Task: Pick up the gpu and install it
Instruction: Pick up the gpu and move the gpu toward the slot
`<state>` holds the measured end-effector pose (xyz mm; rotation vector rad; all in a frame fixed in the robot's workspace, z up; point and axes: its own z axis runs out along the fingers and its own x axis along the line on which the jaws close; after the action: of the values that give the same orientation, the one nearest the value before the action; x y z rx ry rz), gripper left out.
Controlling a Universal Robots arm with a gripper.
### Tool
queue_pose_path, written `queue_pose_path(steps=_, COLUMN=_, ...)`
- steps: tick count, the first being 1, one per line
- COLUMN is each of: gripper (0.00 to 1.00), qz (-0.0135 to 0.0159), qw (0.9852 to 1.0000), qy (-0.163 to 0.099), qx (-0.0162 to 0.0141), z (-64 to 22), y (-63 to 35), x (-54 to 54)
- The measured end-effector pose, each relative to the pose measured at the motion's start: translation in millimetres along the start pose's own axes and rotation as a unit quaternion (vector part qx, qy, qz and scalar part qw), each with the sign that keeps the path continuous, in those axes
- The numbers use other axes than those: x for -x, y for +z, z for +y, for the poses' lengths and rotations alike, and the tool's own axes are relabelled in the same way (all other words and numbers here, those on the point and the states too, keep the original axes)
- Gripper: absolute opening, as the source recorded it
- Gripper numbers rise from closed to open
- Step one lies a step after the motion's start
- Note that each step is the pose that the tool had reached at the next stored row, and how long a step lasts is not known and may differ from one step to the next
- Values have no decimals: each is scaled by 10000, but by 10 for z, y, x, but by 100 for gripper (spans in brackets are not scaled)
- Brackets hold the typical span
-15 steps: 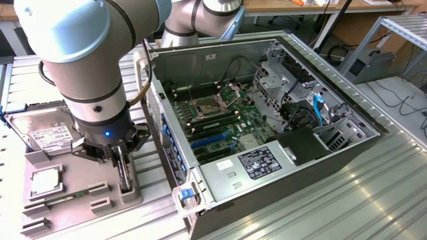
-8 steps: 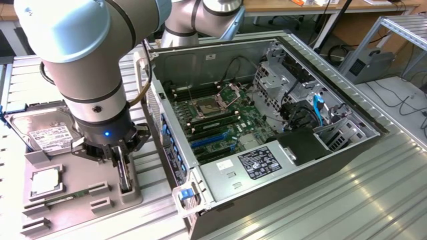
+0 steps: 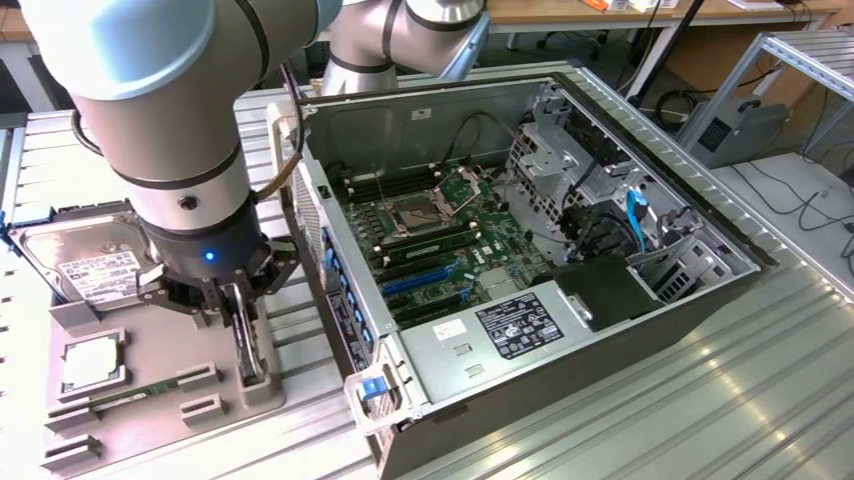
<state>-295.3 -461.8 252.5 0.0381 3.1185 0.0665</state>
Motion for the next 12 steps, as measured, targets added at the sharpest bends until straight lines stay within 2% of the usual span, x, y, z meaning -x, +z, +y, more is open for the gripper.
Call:
queue_pose_path(steps=3, gripper=27, qz=0, qw=10000, qy=0, qx=0, z=5, y=-112, x=2)
queue_pose_path(steps=6, gripper=27, qz=0, qw=10000, qy=0, qx=0, z=16, y=-368, x=8)
queue_pose_path(steps=12, gripper=27, qz=0, qw=10000, qy=0, qx=1, z=30, y=-684, x=15)
